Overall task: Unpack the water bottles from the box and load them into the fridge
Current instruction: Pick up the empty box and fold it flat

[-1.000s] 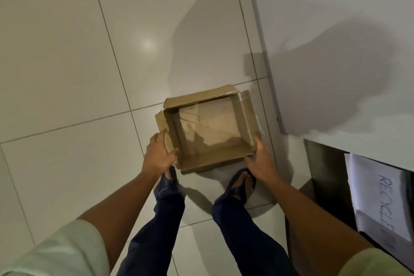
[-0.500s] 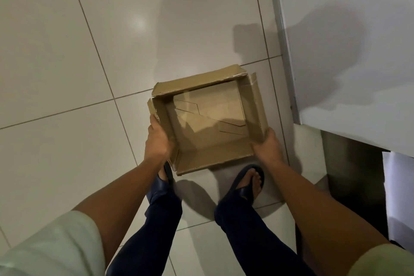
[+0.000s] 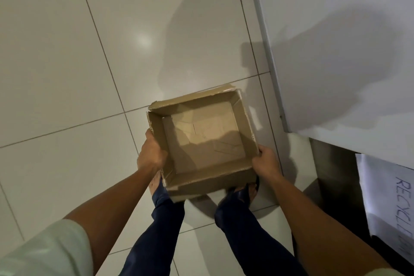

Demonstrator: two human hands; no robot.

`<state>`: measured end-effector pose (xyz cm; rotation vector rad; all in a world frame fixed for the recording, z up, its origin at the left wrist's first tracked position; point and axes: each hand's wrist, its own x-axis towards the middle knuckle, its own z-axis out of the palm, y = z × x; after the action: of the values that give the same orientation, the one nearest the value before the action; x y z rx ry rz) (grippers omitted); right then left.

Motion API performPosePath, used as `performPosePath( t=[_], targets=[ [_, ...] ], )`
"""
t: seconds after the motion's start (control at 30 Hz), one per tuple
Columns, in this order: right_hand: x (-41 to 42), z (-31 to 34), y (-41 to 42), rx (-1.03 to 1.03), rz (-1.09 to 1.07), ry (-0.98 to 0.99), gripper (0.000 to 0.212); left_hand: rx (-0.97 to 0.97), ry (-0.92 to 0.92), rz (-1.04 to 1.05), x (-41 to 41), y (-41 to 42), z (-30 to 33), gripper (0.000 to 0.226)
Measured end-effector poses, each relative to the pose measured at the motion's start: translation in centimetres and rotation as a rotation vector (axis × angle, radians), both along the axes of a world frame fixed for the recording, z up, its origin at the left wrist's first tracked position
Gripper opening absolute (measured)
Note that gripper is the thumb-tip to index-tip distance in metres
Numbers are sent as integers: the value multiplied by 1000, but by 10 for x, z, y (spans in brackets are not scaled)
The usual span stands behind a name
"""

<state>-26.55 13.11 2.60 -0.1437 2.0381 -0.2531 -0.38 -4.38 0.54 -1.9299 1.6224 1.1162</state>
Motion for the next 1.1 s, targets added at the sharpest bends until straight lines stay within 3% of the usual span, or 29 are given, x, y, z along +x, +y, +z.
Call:
performPosePath(
  t=[0.1,0.17,0.27,0.4,0.5,0.63,0.8,0.9,1.0,1.1],
  targets=[
    [3,46,2,-48,-6,14,26,-5,32,-40,7,-9,45,61],
    [5,82,5,-66,-8,29,25,-33,45,-113,10,-17,80,70],
    [8,133,6,-68,-6,18,31,-184,3,-290,13,-26,131,90],
    [3,218,5,-92,27,97,24,-418,-51,-643,9,-31,214,93],
    [-5,283,3,-153,93,146,17,-552,-72,-743,3,-38,274,91],
    [-13,371,2,-297,137,185,27,-691,-60,-816,-15,-57,351,91],
    [-17,467,3,-443,124,226,22,-912,79,-889,-36,-86,444,75],
    [-17,512,8,-495,130,275,19,-937,186,-901,-52,-98,502,52],
    [-20,558,9,-560,140,312,35,-890,158,-887,-66,-107,558,19],
    [-31,607,6,-599,9,199,55,-892,223,-763,-69,-111,601,20]
  ],
)
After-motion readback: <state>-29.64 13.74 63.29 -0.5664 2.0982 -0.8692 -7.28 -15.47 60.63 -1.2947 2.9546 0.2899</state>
